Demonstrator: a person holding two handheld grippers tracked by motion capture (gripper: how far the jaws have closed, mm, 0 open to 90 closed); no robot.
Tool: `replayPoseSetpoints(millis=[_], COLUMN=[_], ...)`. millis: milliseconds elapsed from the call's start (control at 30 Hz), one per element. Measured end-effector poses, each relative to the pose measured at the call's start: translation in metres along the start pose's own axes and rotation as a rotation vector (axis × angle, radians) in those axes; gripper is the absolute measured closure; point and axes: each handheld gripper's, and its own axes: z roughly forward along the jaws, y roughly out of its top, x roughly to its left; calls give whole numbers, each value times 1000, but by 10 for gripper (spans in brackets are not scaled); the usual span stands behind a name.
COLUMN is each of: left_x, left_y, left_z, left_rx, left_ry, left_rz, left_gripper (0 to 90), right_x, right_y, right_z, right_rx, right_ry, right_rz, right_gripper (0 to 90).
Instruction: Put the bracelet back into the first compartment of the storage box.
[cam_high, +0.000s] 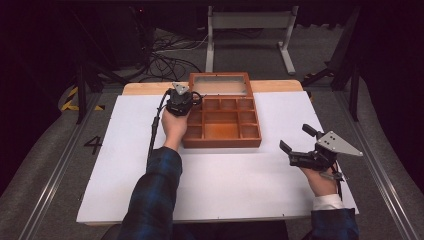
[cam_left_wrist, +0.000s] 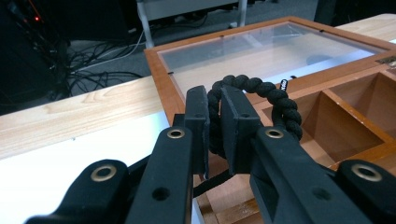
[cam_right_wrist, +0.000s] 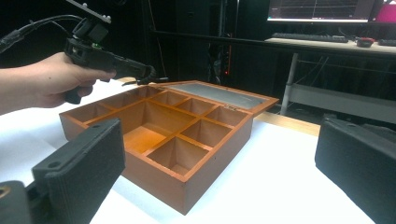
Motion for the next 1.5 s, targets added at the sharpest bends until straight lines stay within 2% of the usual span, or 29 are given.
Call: replayPoseSetpoints(millis=[300,433,500,633,700,733,867,1200,1367,1500], left_x=[1,4,5,6,7,8,12,10,9,8], left_y=[-1,-1,-1,-1,-2,-2,-2,2,2,-1], left_z=[1,-1,-2,-6,-8,-9,-16,-32,-38,-43], left_rx=[-5,-3,-3,2,9,10,-6,-69,-86,-100], left_ry=[-4,-6,-23,-50,-48,-53,-94,-137,-161,-184], left_rz=[-5,-30,-35,-21,0,5,-13,42,58,55], left_gripper=[771,696,675,558,470,454,407,287,250,217], right_x=[1,0,0,0,0,1,1,2,2,4], right_y=[-1,-1,-1,-2,-2,-2,-2,-3,-3,-4], right_z=[1,1,1,2,2,2,2,4,4,6], right_rx=[7,7,8,12,10,11,10,8,11,13], right_ry=[5,3,2,6,7,8,11,23,31,49], right_rz=[3,9,5,0,1,1,6,7,8,5], right_gripper=[21,21,21,21,21,21,20,8,3,2])
